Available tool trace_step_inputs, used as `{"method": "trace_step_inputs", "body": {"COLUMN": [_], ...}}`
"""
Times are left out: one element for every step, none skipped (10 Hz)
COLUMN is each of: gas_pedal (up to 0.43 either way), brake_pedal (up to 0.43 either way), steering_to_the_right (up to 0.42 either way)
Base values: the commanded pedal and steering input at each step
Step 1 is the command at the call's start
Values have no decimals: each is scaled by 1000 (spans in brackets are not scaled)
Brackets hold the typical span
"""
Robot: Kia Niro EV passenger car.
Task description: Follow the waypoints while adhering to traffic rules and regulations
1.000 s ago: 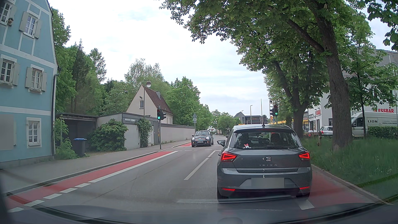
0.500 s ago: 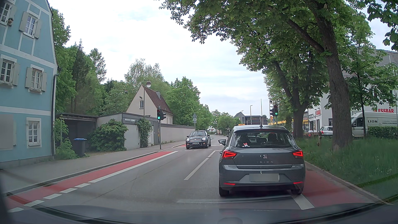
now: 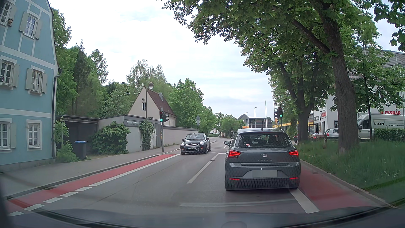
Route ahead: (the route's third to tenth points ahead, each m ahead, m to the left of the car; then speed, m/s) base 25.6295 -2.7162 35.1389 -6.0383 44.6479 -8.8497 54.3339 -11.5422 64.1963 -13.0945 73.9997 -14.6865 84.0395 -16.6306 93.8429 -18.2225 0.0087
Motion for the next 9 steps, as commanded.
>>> {"method": "trace_step_inputs", "body": {"gas_pedal": [0, 0, 0, 0, 20, 20, 20, 39, 59], "brake_pedal": [0, 0, 0, 0, 0, 0, 0, 0, 0], "steering_to_the_right": [126, 126, 126, 126, 126, 126, 125, 122, 118]}}
